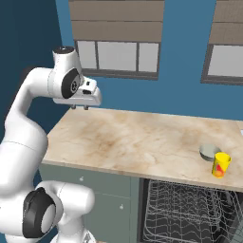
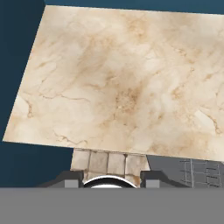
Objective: Pick up the cup and bowl from the counter, place them in the dishwasher, and close the dishwasher door.
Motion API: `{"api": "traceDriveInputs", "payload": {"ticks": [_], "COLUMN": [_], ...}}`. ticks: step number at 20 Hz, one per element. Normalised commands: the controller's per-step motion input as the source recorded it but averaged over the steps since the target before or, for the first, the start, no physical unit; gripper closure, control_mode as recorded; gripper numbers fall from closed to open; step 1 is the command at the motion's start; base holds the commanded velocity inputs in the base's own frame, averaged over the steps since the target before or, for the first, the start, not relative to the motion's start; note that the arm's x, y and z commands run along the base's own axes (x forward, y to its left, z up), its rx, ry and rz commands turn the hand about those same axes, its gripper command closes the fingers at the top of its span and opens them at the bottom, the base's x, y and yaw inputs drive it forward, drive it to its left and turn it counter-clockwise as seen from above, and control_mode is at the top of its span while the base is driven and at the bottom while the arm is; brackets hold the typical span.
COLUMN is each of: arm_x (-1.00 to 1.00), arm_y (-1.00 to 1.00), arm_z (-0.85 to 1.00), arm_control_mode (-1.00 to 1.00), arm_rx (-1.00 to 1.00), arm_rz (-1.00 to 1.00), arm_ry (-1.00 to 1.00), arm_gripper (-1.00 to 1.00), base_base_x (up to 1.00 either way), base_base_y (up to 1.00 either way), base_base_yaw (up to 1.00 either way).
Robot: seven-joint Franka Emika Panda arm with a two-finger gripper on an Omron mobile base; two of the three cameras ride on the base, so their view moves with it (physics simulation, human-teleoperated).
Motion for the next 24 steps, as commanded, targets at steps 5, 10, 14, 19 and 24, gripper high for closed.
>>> {"api": "traceDriveInputs", "payload": {"ticks": [5, 10, 14, 19, 24], "arm_x": [0.00, 0.00, 0.00, 0.00, 0.00], "arm_y": [-0.18, -0.32, -0.35, -0.35, -0.40], "arm_z": [0.00, 0.00, 0.00, -0.02, -0.02], "arm_control_mode": [-1.00, -1.00, -1.00, -1.00, -1.00], "arm_rx": [0.00, 0.00, 0.00, 0.00, 0.00], "arm_rz": [0.00, 0.00, 0.00, 0.00, 0.00], "arm_ry": [0.00, 0.00, 0.00, 0.00, 0.00], "arm_gripper": [-1.00, -1.00, -1.00, -1.00, -1.00], "base_base_x": [0.00, 0.00, 0.00, 0.00, 0.00], "base_base_y": [0.00, 0.00, 0.00, 0.00, 0.00], "base_base_yaw": [0.00, 0.00, 0.00, 0.00, 0.00]}}
